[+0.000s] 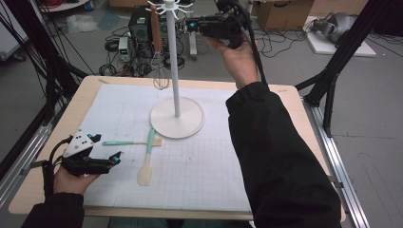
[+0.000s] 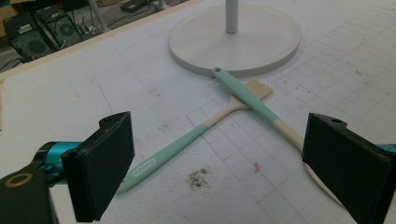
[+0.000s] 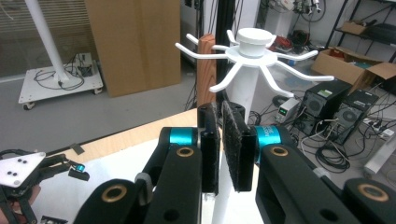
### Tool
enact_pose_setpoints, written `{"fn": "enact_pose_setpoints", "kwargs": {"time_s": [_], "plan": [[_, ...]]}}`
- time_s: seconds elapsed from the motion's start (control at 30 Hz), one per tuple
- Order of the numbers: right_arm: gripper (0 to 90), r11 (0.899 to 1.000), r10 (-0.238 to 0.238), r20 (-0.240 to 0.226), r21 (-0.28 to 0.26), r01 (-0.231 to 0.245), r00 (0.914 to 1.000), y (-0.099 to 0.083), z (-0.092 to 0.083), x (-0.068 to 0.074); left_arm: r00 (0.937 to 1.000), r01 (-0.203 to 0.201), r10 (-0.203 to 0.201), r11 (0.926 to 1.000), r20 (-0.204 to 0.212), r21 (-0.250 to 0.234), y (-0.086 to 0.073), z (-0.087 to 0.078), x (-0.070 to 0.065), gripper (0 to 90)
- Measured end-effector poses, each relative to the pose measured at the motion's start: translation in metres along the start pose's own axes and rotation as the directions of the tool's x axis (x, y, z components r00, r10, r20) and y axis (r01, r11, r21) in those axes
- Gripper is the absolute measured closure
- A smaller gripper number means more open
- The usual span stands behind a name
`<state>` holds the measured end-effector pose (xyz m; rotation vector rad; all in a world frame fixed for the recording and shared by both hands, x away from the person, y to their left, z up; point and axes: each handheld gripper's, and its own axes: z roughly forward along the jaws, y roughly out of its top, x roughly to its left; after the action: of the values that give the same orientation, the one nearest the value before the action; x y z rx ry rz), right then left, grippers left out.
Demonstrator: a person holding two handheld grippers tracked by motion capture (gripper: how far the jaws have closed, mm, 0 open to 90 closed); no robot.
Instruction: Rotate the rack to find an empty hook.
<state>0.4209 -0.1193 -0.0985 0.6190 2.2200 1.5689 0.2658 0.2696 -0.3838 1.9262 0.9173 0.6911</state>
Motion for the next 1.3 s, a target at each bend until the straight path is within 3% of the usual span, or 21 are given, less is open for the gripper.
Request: {"fn": "enact_pose_setpoints", "kwargs": {"time_s": [0.33,0.87,1.13,1.3], "plan": [[85.3,1.000,0.004,0.032,0.010,-0.005,0.9995,0.006,0.016,-0.004,1.0000,0.003,-0.003,1.0000,0.000,-0.004,0.000,0.000,0.001,9.7],[86.6,1.000,-0.011,0.006,0.019,0.011,0.9999,0.010,0.033,0.009,1.0000,0.004,-0.004,1.0000,-0.002,-0.008,0.000,-0.001,0.001,9.7],[84.8,1.000,-0.002,-0.003,0.016,0.002,1.0000,0.007,0.026,0.008,1.0000,0.002,-0.002,1.0000,-0.001,-0.008,0.000,-0.001,0.001,9.7],[79.3,1.000,0.010,-0.025,0.013,-0.010,0.9996,-0.003,0.017,0.007,1.0000,0.009,-0.009,0.9999,0.000,-0.009,-0.001,-0.001,0.002,9.7]]}}
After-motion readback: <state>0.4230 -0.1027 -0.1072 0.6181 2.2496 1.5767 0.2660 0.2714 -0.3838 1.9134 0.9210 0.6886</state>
